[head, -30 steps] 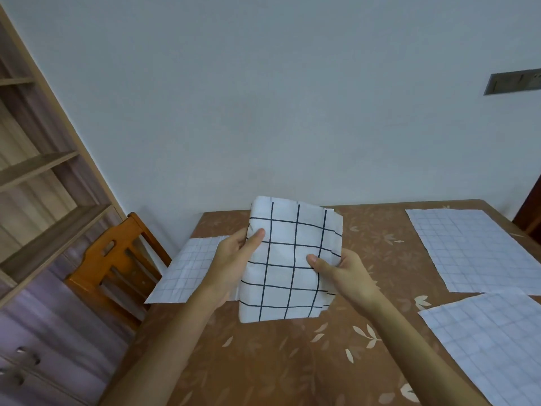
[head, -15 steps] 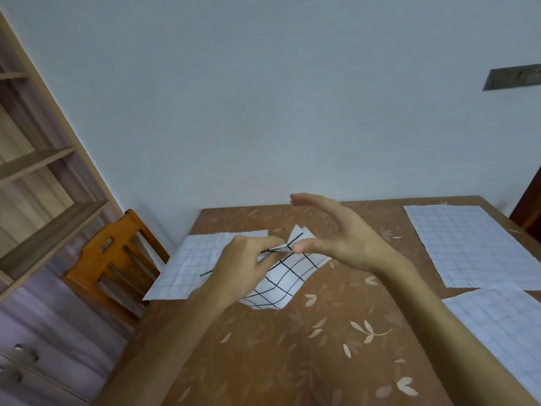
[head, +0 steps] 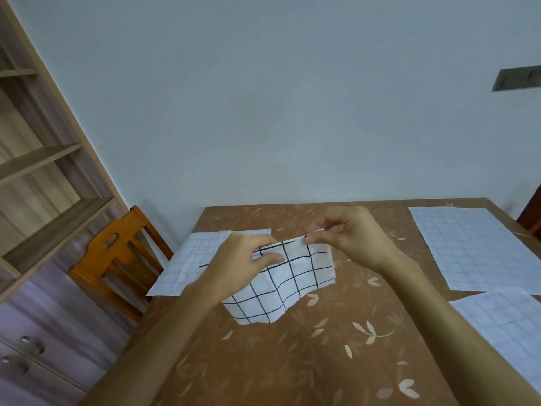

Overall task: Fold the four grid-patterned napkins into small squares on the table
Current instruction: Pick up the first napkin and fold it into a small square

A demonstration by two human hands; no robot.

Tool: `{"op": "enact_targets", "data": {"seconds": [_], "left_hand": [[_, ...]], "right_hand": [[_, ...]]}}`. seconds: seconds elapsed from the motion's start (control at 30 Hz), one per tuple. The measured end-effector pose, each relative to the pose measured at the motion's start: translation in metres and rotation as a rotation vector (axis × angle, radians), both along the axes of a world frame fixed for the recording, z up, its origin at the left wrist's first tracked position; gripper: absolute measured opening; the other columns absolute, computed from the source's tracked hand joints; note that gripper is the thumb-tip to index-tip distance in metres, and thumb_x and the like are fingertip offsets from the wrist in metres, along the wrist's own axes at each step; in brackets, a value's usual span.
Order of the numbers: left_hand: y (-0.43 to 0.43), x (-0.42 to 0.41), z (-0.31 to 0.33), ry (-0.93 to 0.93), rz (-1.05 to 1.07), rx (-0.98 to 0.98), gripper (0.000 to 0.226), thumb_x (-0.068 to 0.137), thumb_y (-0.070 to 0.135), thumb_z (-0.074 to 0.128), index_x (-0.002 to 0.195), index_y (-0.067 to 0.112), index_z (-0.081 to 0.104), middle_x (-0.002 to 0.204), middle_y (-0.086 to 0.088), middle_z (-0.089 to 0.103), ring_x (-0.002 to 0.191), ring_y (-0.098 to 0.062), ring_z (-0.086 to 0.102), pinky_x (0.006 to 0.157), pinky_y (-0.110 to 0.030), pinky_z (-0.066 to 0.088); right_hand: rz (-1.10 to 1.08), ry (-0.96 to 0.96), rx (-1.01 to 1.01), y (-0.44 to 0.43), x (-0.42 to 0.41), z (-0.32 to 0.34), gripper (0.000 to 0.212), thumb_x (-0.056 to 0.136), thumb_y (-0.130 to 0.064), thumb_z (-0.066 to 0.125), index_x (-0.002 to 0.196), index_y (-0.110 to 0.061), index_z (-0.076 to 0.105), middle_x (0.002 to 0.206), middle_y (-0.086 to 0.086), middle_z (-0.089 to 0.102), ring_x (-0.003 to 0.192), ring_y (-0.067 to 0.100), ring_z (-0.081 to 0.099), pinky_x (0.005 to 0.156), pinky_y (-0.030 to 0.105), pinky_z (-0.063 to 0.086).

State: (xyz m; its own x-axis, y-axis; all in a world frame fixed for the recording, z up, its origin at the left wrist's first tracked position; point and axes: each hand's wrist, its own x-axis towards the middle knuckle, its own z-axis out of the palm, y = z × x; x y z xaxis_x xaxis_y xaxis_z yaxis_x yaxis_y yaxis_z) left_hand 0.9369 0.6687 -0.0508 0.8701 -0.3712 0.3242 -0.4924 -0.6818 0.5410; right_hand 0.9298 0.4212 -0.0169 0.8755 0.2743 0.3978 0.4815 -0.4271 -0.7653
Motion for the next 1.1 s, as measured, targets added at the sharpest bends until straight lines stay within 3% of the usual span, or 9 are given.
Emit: {"op": "enact_targets", "data": {"seconds": [0.2, 0.33, 0.43, 0.5, 0.6, 0.7, 0.83, 0.93, 1.1], "left_hand": [[0.025, 0.001, 0.001, 0.003, 0.060, -0.055, 0.020, 0.083, 0.038, 0.077, 0.086, 0.018, 0.079, 0.076, 0.009, 0.073, 0.072, -0.011, 0.066, 0.066, -0.032, 0.051], [0.030, -0.001, 0.007, -0.004, 0.088, -0.064, 0.018, 0.081, 0.025, 0.082, 0.096, 0.016, 0.083, 0.090, 0.027, 0.071, 0.088, 0.014, 0.065, 0.082, -0.014, 0.052], [0.025, -0.002, 0.007, -0.014, 0.092, 0.023, 0.024, 0.081, 0.028, 0.082, 0.102, 0.016, 0.082, 0.097, 0.022, 0.070, 0.089, 0.016, 0.061, 0.082, -0.002, 0.046], [0.017, -0.004, 0.009, -0.040, 0.065, 0.058, 0.025, 0.081, 0.029, 0.081, 0.103, 0.016, 0.082, 0.101, 0.013, 0.077, 0.091, 0.012, 0.061, 0.080, 0.001, 0.043], [0.008, -0.006, 0.013, -0.048, 0.017, 0.067, 0.027, 0.080, 0.034, 0.081, 0.101, 0.018, 0.082, 0.095, 0.003, 0.081, 0.086, 0.000, 0.068, 0.079, -0.009, 0.049], [0.012, -0.006, 0.017, -0.013, -0.005, 0.109, 0.039, 0.078, 0.050, 0.075, 0.102, 0.020, 0.080, 0.088, -0.003, 0.079, 0.076, -0.015, 0.070, 0.073, -0.030, 0.056], [0.034, -0.006, 0.017, 0.049, 0.010, 0.087, 0.039, 0.078, 0.045, 0.071, 0.092, 0.010, 0.081, 0.071, 0.002, 0.073, 0.054, -0.013, 0.068, 0.056, -0.027, 0.054], [0.049, -0.008, 0.015, 0.045, 0.033, 0.096, 0.043, 0.078, 0.049, 0.067, 0.091, 0.010, 0.081, 0.067, 0.002, 0.071, 0.060, -0.016, 0.066, 0.055, -0.020, 0.048], [0.052, -0.006, 0.013, 0.104, 0.061, 0.356, 0.030, 0.088, 0.042, 0.073, 0.108, 0.020, 0.077, 0.090, 0.013, 0.074, 0.080, 0.004, 0.065, 0.067, -0.009, 0.045]], "right_hand": [[-0.094, -0.020, 0.086, -0.024, 0.003, -0.004, 0.042, 0.073, -0.007, 0.086, 0.059, -0.043, 0.068, 0.071, -0.026, 0.071, 0.062, -0.005, 0.063, 0.060, 0.005, 0.044], [-0.103, 0.059, -0.009, -0.035, 0.005, -0.011, 0.051, 0.076, 0.002, 0.082, 0.073, -0.048, 0.069, 0.077, -0.021, 0.071, 0.072, -0.005, 0.065, 0.066, 0.011, 0.050], [-0.039, 0.048, -0.313, -0.027, 0.001, -0.008, 0.053, 0.072, -0.027, 0.087, 0.118, -0.041, 0.064, 0.114, -0.023, 0.061, 0.105, -0.006, 0.056, 0.095, 0.018, 0.042], [-0.005, -0.071, -0.511, -0.014, 0.005, -0.011, 0.059, 0.068, -0.056, 0.081, 0.121, -0.037, 0.064, 0.115, -0.020, 0.063, 0.111, 0.001, 0.054, 0.106, 0.026, 0.034], [0.029, -0.215, -0.606, 0.008, 0.007, -0.012, 0.024, 0.079, -0.047, 0.076, 0.091, -0.027, 0.072, 0.084, -0.008, 0.072, 0.080, 0.012, 0.058, 0.084, 0.029, 0.040], [-0.023, -0.247, -0.621, 0.015, 0.012, -0.016, 0.021, 0.090, -0.034, 0.071, 0.079, -0.016, 0.070, 0.073, 0.000, 0.069, 0.070, 0.022, 0.057, 0.059, 0.031, 0.038], [-0.038, -0.244, -0.563, 0.000, 0.017, -0.019, 0.022, 0.087, -0.041, 0.072, 0.079, -0.020, 0.068, 0.060, -0.005, 0.061, 0.061, 0.016, 0.053, 0.054, 0.031, 0.043], [-0.033, -0.259, -0.529, -0.009, 0.019, -0.019, 0.027, 0.086, -0.040, 0.074, 0.075, -0.018, 0.062, 0.047, -0.008, 0.045, 0.048, 0.009, 0.042, 0.048, 0.027, 0.033], [-0.022, -0.217, -0.542, -0.006, 0.020, -0.022, 0.023, 0.086, -0.038, 0.074, 0.082, -0.016, 0.075, 0.069, 0.002, 0.071, 0.066, 0.022, 0.061, 0.057, 0.033, 0.047]]}}
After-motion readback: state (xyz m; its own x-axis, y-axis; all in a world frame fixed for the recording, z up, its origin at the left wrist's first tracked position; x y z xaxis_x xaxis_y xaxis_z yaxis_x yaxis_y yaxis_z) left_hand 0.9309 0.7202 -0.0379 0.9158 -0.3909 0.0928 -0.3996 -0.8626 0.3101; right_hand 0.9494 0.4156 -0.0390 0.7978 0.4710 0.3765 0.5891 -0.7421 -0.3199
